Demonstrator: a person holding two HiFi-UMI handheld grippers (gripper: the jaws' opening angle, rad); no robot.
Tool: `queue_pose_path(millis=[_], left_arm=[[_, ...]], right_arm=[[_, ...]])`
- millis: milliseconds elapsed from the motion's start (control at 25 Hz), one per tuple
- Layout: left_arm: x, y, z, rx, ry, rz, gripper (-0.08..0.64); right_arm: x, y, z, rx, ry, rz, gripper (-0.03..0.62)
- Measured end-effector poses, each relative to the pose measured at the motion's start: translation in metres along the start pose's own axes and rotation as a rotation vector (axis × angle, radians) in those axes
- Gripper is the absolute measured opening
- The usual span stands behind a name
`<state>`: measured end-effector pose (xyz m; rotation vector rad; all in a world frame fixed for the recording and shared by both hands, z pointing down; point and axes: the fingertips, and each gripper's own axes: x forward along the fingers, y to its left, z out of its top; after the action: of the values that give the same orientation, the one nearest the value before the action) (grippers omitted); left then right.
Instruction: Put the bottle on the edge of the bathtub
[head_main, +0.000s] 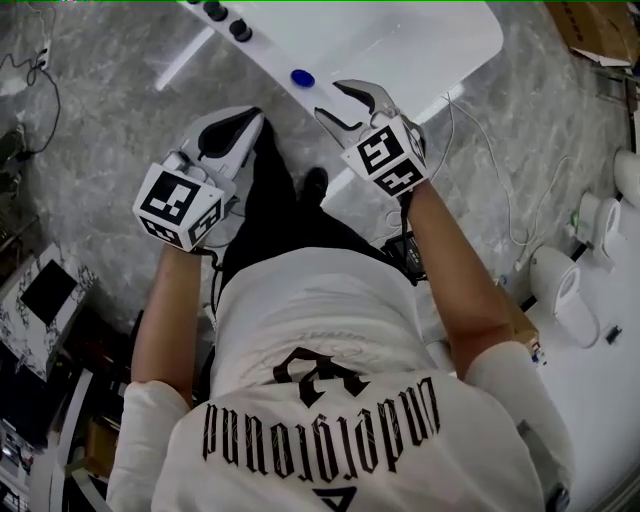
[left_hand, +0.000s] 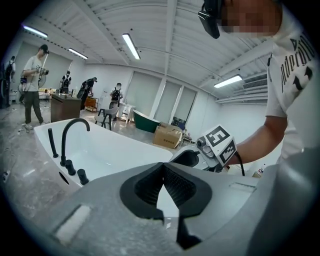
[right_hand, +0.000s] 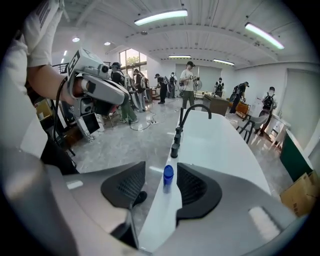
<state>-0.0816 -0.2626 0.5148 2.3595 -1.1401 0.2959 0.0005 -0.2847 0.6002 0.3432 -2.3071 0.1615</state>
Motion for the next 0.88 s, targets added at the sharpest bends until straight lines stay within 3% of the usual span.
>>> queue_pose_path(millis=[480, 680, 880], left_arm=[[-0.057, -0.086, 0.082, 0.078, -0.173, 0.099, 0.008], [-0.081, -0.128, 0.116, 0.137, -0.214, 0.074, 0.008], [-0.105, -0.159, 0.157, 0.195, -0.262, 0.108, 0.008]], right_arm=[[-0.162, 0.016, 0.090, -0.065, -0.281, -0.055, 0.147], [-0.218, 0.033, 0.120, -0.090, -0.364, -0.055, 0.110], [-0.271, 0.040, 0.143, -0.112, -0.439, -0.075, 0.084]])
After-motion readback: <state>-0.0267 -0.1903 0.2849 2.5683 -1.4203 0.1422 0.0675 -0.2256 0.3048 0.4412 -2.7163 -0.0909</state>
